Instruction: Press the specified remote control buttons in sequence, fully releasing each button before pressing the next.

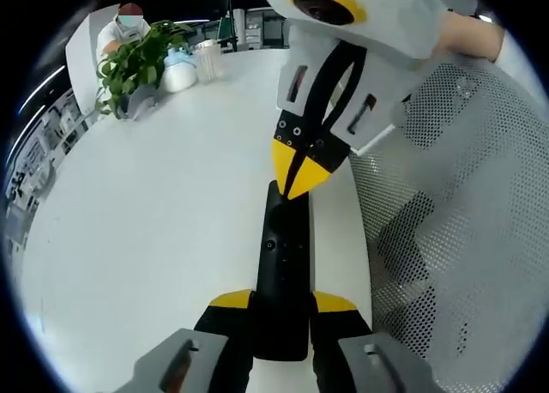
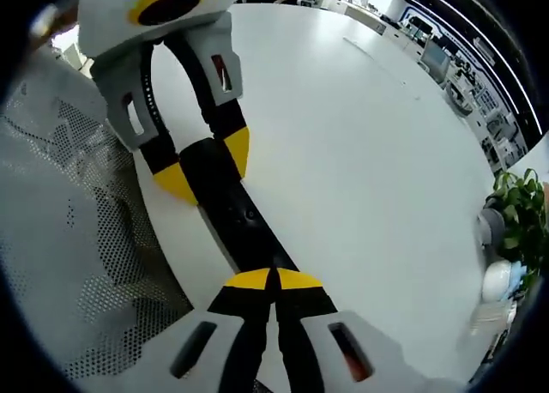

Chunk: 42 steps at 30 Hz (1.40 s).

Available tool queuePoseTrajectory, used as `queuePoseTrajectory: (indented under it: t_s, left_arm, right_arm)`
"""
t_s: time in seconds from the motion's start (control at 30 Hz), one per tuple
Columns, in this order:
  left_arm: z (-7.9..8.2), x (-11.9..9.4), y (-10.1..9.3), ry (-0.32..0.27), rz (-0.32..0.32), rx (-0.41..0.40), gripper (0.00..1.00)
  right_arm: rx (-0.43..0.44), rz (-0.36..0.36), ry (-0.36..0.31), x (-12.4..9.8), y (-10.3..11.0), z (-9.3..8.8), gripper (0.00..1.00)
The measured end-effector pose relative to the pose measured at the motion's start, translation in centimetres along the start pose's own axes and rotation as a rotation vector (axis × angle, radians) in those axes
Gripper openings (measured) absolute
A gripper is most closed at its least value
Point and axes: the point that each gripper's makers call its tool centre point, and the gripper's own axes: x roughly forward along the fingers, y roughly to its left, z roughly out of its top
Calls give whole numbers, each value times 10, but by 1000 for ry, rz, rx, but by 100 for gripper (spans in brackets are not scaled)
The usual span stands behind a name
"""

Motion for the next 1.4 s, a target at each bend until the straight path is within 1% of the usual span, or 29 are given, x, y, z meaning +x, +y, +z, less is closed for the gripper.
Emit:
queuePoseTrajectory:
  t_s: [0.1,0.17,0.23,0.3,0.37,0.4,0.43,0.47,0.5,0.57,0.67,0.7,0.73,0.87,0.97,1.07,1.1,1.13,1.17,1.2,1.23,1.4]
  left_arm:
    - [-1,-1,0,-1,-1,6,24]
    - [-1,-1,1,26,-18,23,24]
    - [-1,-1,0,38,-14,23,24]
    - [-3,-1,0,33,-8,24,24]
    - [-4,-2,1,12,-8,14,24]
    - [-4,-2,1,8,-10,11,24]
    - [-3,-1,1,7,-11,11,24]
    - [-3,-1,1,14,-12,14,24]
    - [-2,-1,0,21,-13,19,24]
    - [-2,0,0,36,-14,24,24]
    - [-3,0,-1,32,-7,17,24]
    - [-3,0,0,30,-6,16,24]
    - [-3,0,0,28,-7,12,24]
    - [-3,0,-1,28,-12,13,24]
    - [-3,0,-1,28,-13,11,24]
    - [-3,0,0,23,-14,9,24]
    - [-3,0,0,23,-15,8,24]
    - [-3,0,0,23,-17,6,24]
    - [-2,0,0,23,-18,5,24]
    - [-2,0,0,22,-20,3,24]
    - [-2,0,0,19,-21,-1,24]
    - [-2,0,0,14,-24,-7,24]
  right_arm:
    - [71,42,-29,1,0,0,0]
    - [112,78,-35,1,0,1,0]
    - [163,113,-37,1,-1,1,0]
    - [183,119,-44,1,-2,1,0]
    - [182,114,-46,1,0,1,0]
    - [162,106,-41,1,1,1,0]
    - [154,102,-39,1,1,1,0]
    - [124,85,-36,1,1,2,0]
    - [113,77,-41,1,2,1,0]
    - [57,60,-61,0,2,2,0]
    - [64,52,-72,0,2,0,0]
    - [21,53,-77,0,2,1,0]
    - [15,55,-77,1,2,1,0]
    - [66,61,-76,0,1,1,0]
    - [74,71,-76,0,0,1,0]
    - [114,89,-76,0,0,3,0]
    - [131,99,-97,1,1,6,0]
    - [143,121,-98,0,5,7,0]
    - [140,120,-100,0,5,8,0]
    - [118,103,-117,-2,5,12,0]
    - [110,97,-116,-2,5,12,0]
    - [117,125,-119,2,8,15,0]
